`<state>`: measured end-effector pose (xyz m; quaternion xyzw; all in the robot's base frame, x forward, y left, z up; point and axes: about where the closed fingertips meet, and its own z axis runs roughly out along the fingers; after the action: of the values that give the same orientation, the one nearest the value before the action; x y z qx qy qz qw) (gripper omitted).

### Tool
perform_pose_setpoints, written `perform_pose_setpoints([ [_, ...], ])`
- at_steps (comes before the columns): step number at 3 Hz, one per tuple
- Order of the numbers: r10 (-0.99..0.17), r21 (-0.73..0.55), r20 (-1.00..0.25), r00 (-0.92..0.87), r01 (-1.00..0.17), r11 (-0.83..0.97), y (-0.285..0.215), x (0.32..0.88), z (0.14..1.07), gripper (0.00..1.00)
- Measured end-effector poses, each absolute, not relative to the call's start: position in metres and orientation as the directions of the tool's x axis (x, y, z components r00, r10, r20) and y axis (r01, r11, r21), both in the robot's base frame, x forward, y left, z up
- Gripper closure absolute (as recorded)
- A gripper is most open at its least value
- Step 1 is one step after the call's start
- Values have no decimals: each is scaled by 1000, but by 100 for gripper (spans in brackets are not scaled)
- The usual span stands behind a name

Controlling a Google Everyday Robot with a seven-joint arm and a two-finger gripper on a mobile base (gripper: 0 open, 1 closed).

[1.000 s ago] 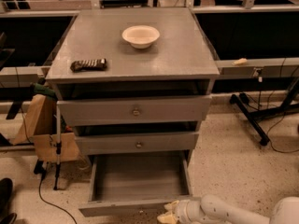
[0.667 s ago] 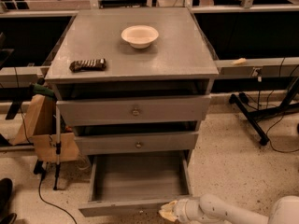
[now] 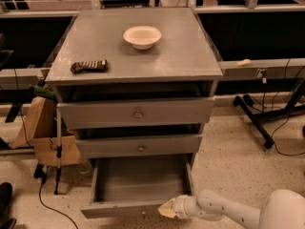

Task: Close bottom drawer

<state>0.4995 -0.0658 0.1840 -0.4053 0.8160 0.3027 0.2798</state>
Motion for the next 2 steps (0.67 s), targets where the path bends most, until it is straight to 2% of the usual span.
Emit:
perform_pose_setpoints([
  [1,-495,263,-702,-512,-832,488,-63,503,184,100],
  [2,-499,258,-701,-509,-834,488,-59,508,184,88],
])
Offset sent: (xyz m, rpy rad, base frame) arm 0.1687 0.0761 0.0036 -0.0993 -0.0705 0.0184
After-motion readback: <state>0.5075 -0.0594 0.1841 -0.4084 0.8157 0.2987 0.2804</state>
